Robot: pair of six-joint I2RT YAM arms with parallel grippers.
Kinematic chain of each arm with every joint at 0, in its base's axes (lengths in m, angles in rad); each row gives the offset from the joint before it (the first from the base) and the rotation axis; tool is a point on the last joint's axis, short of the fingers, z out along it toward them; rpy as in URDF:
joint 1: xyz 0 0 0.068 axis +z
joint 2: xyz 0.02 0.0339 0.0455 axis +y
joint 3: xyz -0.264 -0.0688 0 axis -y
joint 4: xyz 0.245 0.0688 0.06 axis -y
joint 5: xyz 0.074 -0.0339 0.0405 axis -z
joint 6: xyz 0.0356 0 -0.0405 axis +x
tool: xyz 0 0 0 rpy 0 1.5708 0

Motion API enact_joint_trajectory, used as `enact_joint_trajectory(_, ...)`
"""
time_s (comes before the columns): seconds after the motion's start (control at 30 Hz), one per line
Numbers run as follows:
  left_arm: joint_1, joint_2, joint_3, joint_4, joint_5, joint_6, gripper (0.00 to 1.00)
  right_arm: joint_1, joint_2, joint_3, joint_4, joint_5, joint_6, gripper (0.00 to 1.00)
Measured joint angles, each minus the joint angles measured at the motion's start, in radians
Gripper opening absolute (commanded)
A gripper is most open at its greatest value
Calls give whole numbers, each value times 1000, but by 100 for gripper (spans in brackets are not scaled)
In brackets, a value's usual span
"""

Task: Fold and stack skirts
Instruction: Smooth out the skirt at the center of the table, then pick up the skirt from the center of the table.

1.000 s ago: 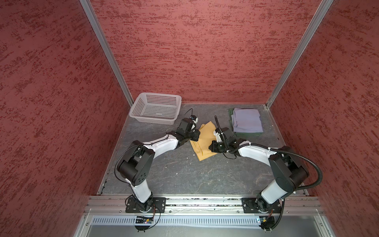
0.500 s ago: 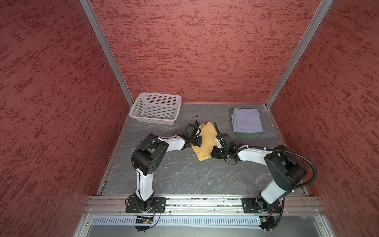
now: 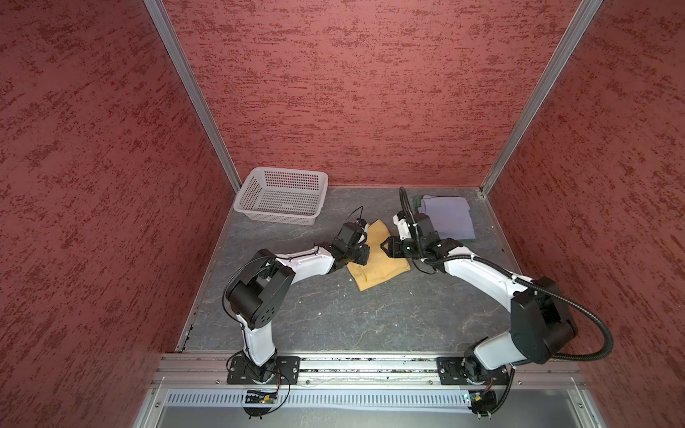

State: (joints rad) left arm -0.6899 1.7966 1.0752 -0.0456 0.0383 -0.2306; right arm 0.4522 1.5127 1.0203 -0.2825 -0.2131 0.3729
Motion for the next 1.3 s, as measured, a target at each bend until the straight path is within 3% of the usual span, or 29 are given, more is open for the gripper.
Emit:
enact_joint_trajectory(0.3, -101, -26, 0, -38, -22, -19, 30, -173, 90, 57, -57, -113, -53, 76)
enact_joint_trajectory(0.87, -123, 31, -102, 24, -13, -136, 29, -250, 257, 133, -63, -259, -97, 85)
enact_joint_trajectory(1.3, -80, -48, -231, 89, 14, -121, 28, -286, 360, 153, -70, -390, -193, 85)
